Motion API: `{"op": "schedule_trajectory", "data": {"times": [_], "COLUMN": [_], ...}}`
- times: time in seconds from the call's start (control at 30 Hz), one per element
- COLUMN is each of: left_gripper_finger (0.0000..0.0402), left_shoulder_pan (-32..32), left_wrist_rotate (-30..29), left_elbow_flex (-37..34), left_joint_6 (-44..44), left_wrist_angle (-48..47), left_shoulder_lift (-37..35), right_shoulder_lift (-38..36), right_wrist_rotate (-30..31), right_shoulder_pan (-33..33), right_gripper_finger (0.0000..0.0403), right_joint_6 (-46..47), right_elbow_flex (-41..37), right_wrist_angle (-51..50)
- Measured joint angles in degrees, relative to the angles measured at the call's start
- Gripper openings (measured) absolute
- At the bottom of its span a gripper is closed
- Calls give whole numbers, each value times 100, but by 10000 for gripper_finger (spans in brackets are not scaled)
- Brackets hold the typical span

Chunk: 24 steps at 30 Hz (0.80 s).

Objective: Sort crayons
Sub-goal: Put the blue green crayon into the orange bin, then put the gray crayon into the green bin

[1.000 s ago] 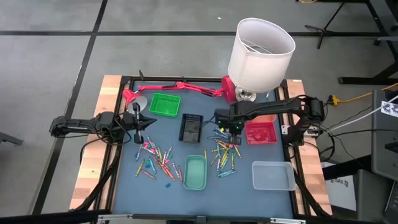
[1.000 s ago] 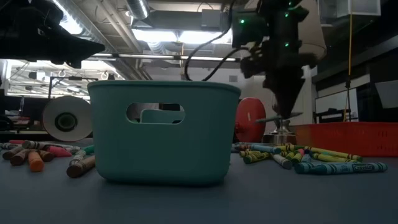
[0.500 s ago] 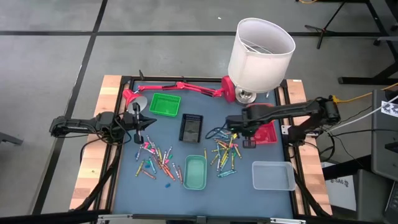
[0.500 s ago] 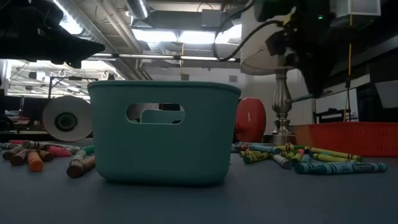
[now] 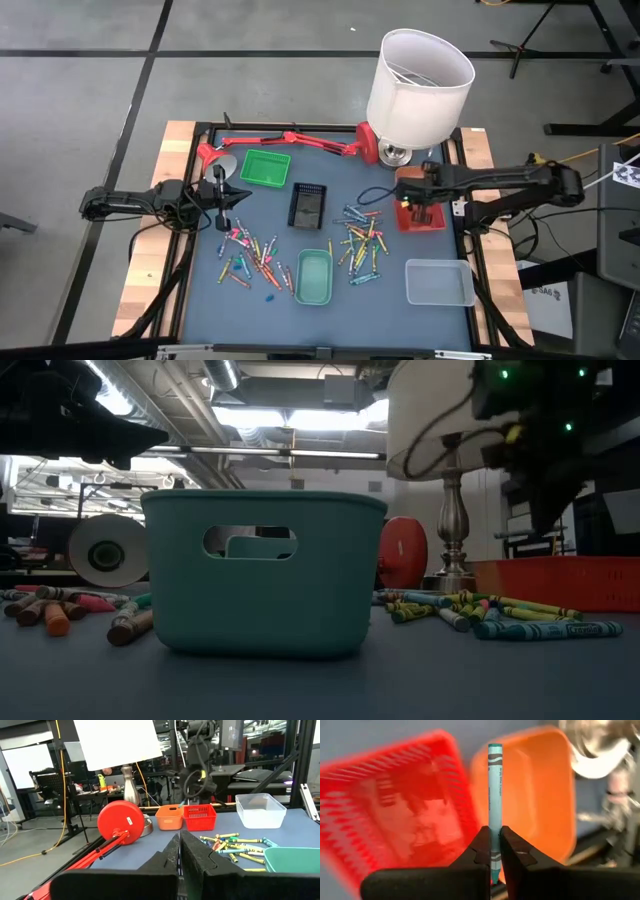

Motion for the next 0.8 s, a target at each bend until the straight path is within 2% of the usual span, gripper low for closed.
{"op": "schedule_trajectory", "data": {"times": [0.13, 0.37, 0.6, 0.8], "left_gripper_finger": [1, 2, 2, 14], "left_shoulder_pan": [0, 0, 0, 0], "left_wrist_rotate": [0, 0, 0, 2], "left_elbow_flex": [1, 0, 1, 2], "left_joint_6": [0, 0, -50, -648], "left_wrist_angle": [0, 0, 0, 6], "left_shoulder_lift": [0, 0, 0, 81], "right_shoulder_lift": [-79, -44, -42, -42], "right_wrist_rotate": [361, 379, 377, 368], "right_shoulder_pan": [-329, -741, -810, -809], "right_gripper_finger": [18, 32, 75, 110], "right_joint_6": [0, -11, -12, -13], "right_elbow_flex": [-272, -360, -360, -360], "right_wrist_angle": [10, 296, 357, 378]}}
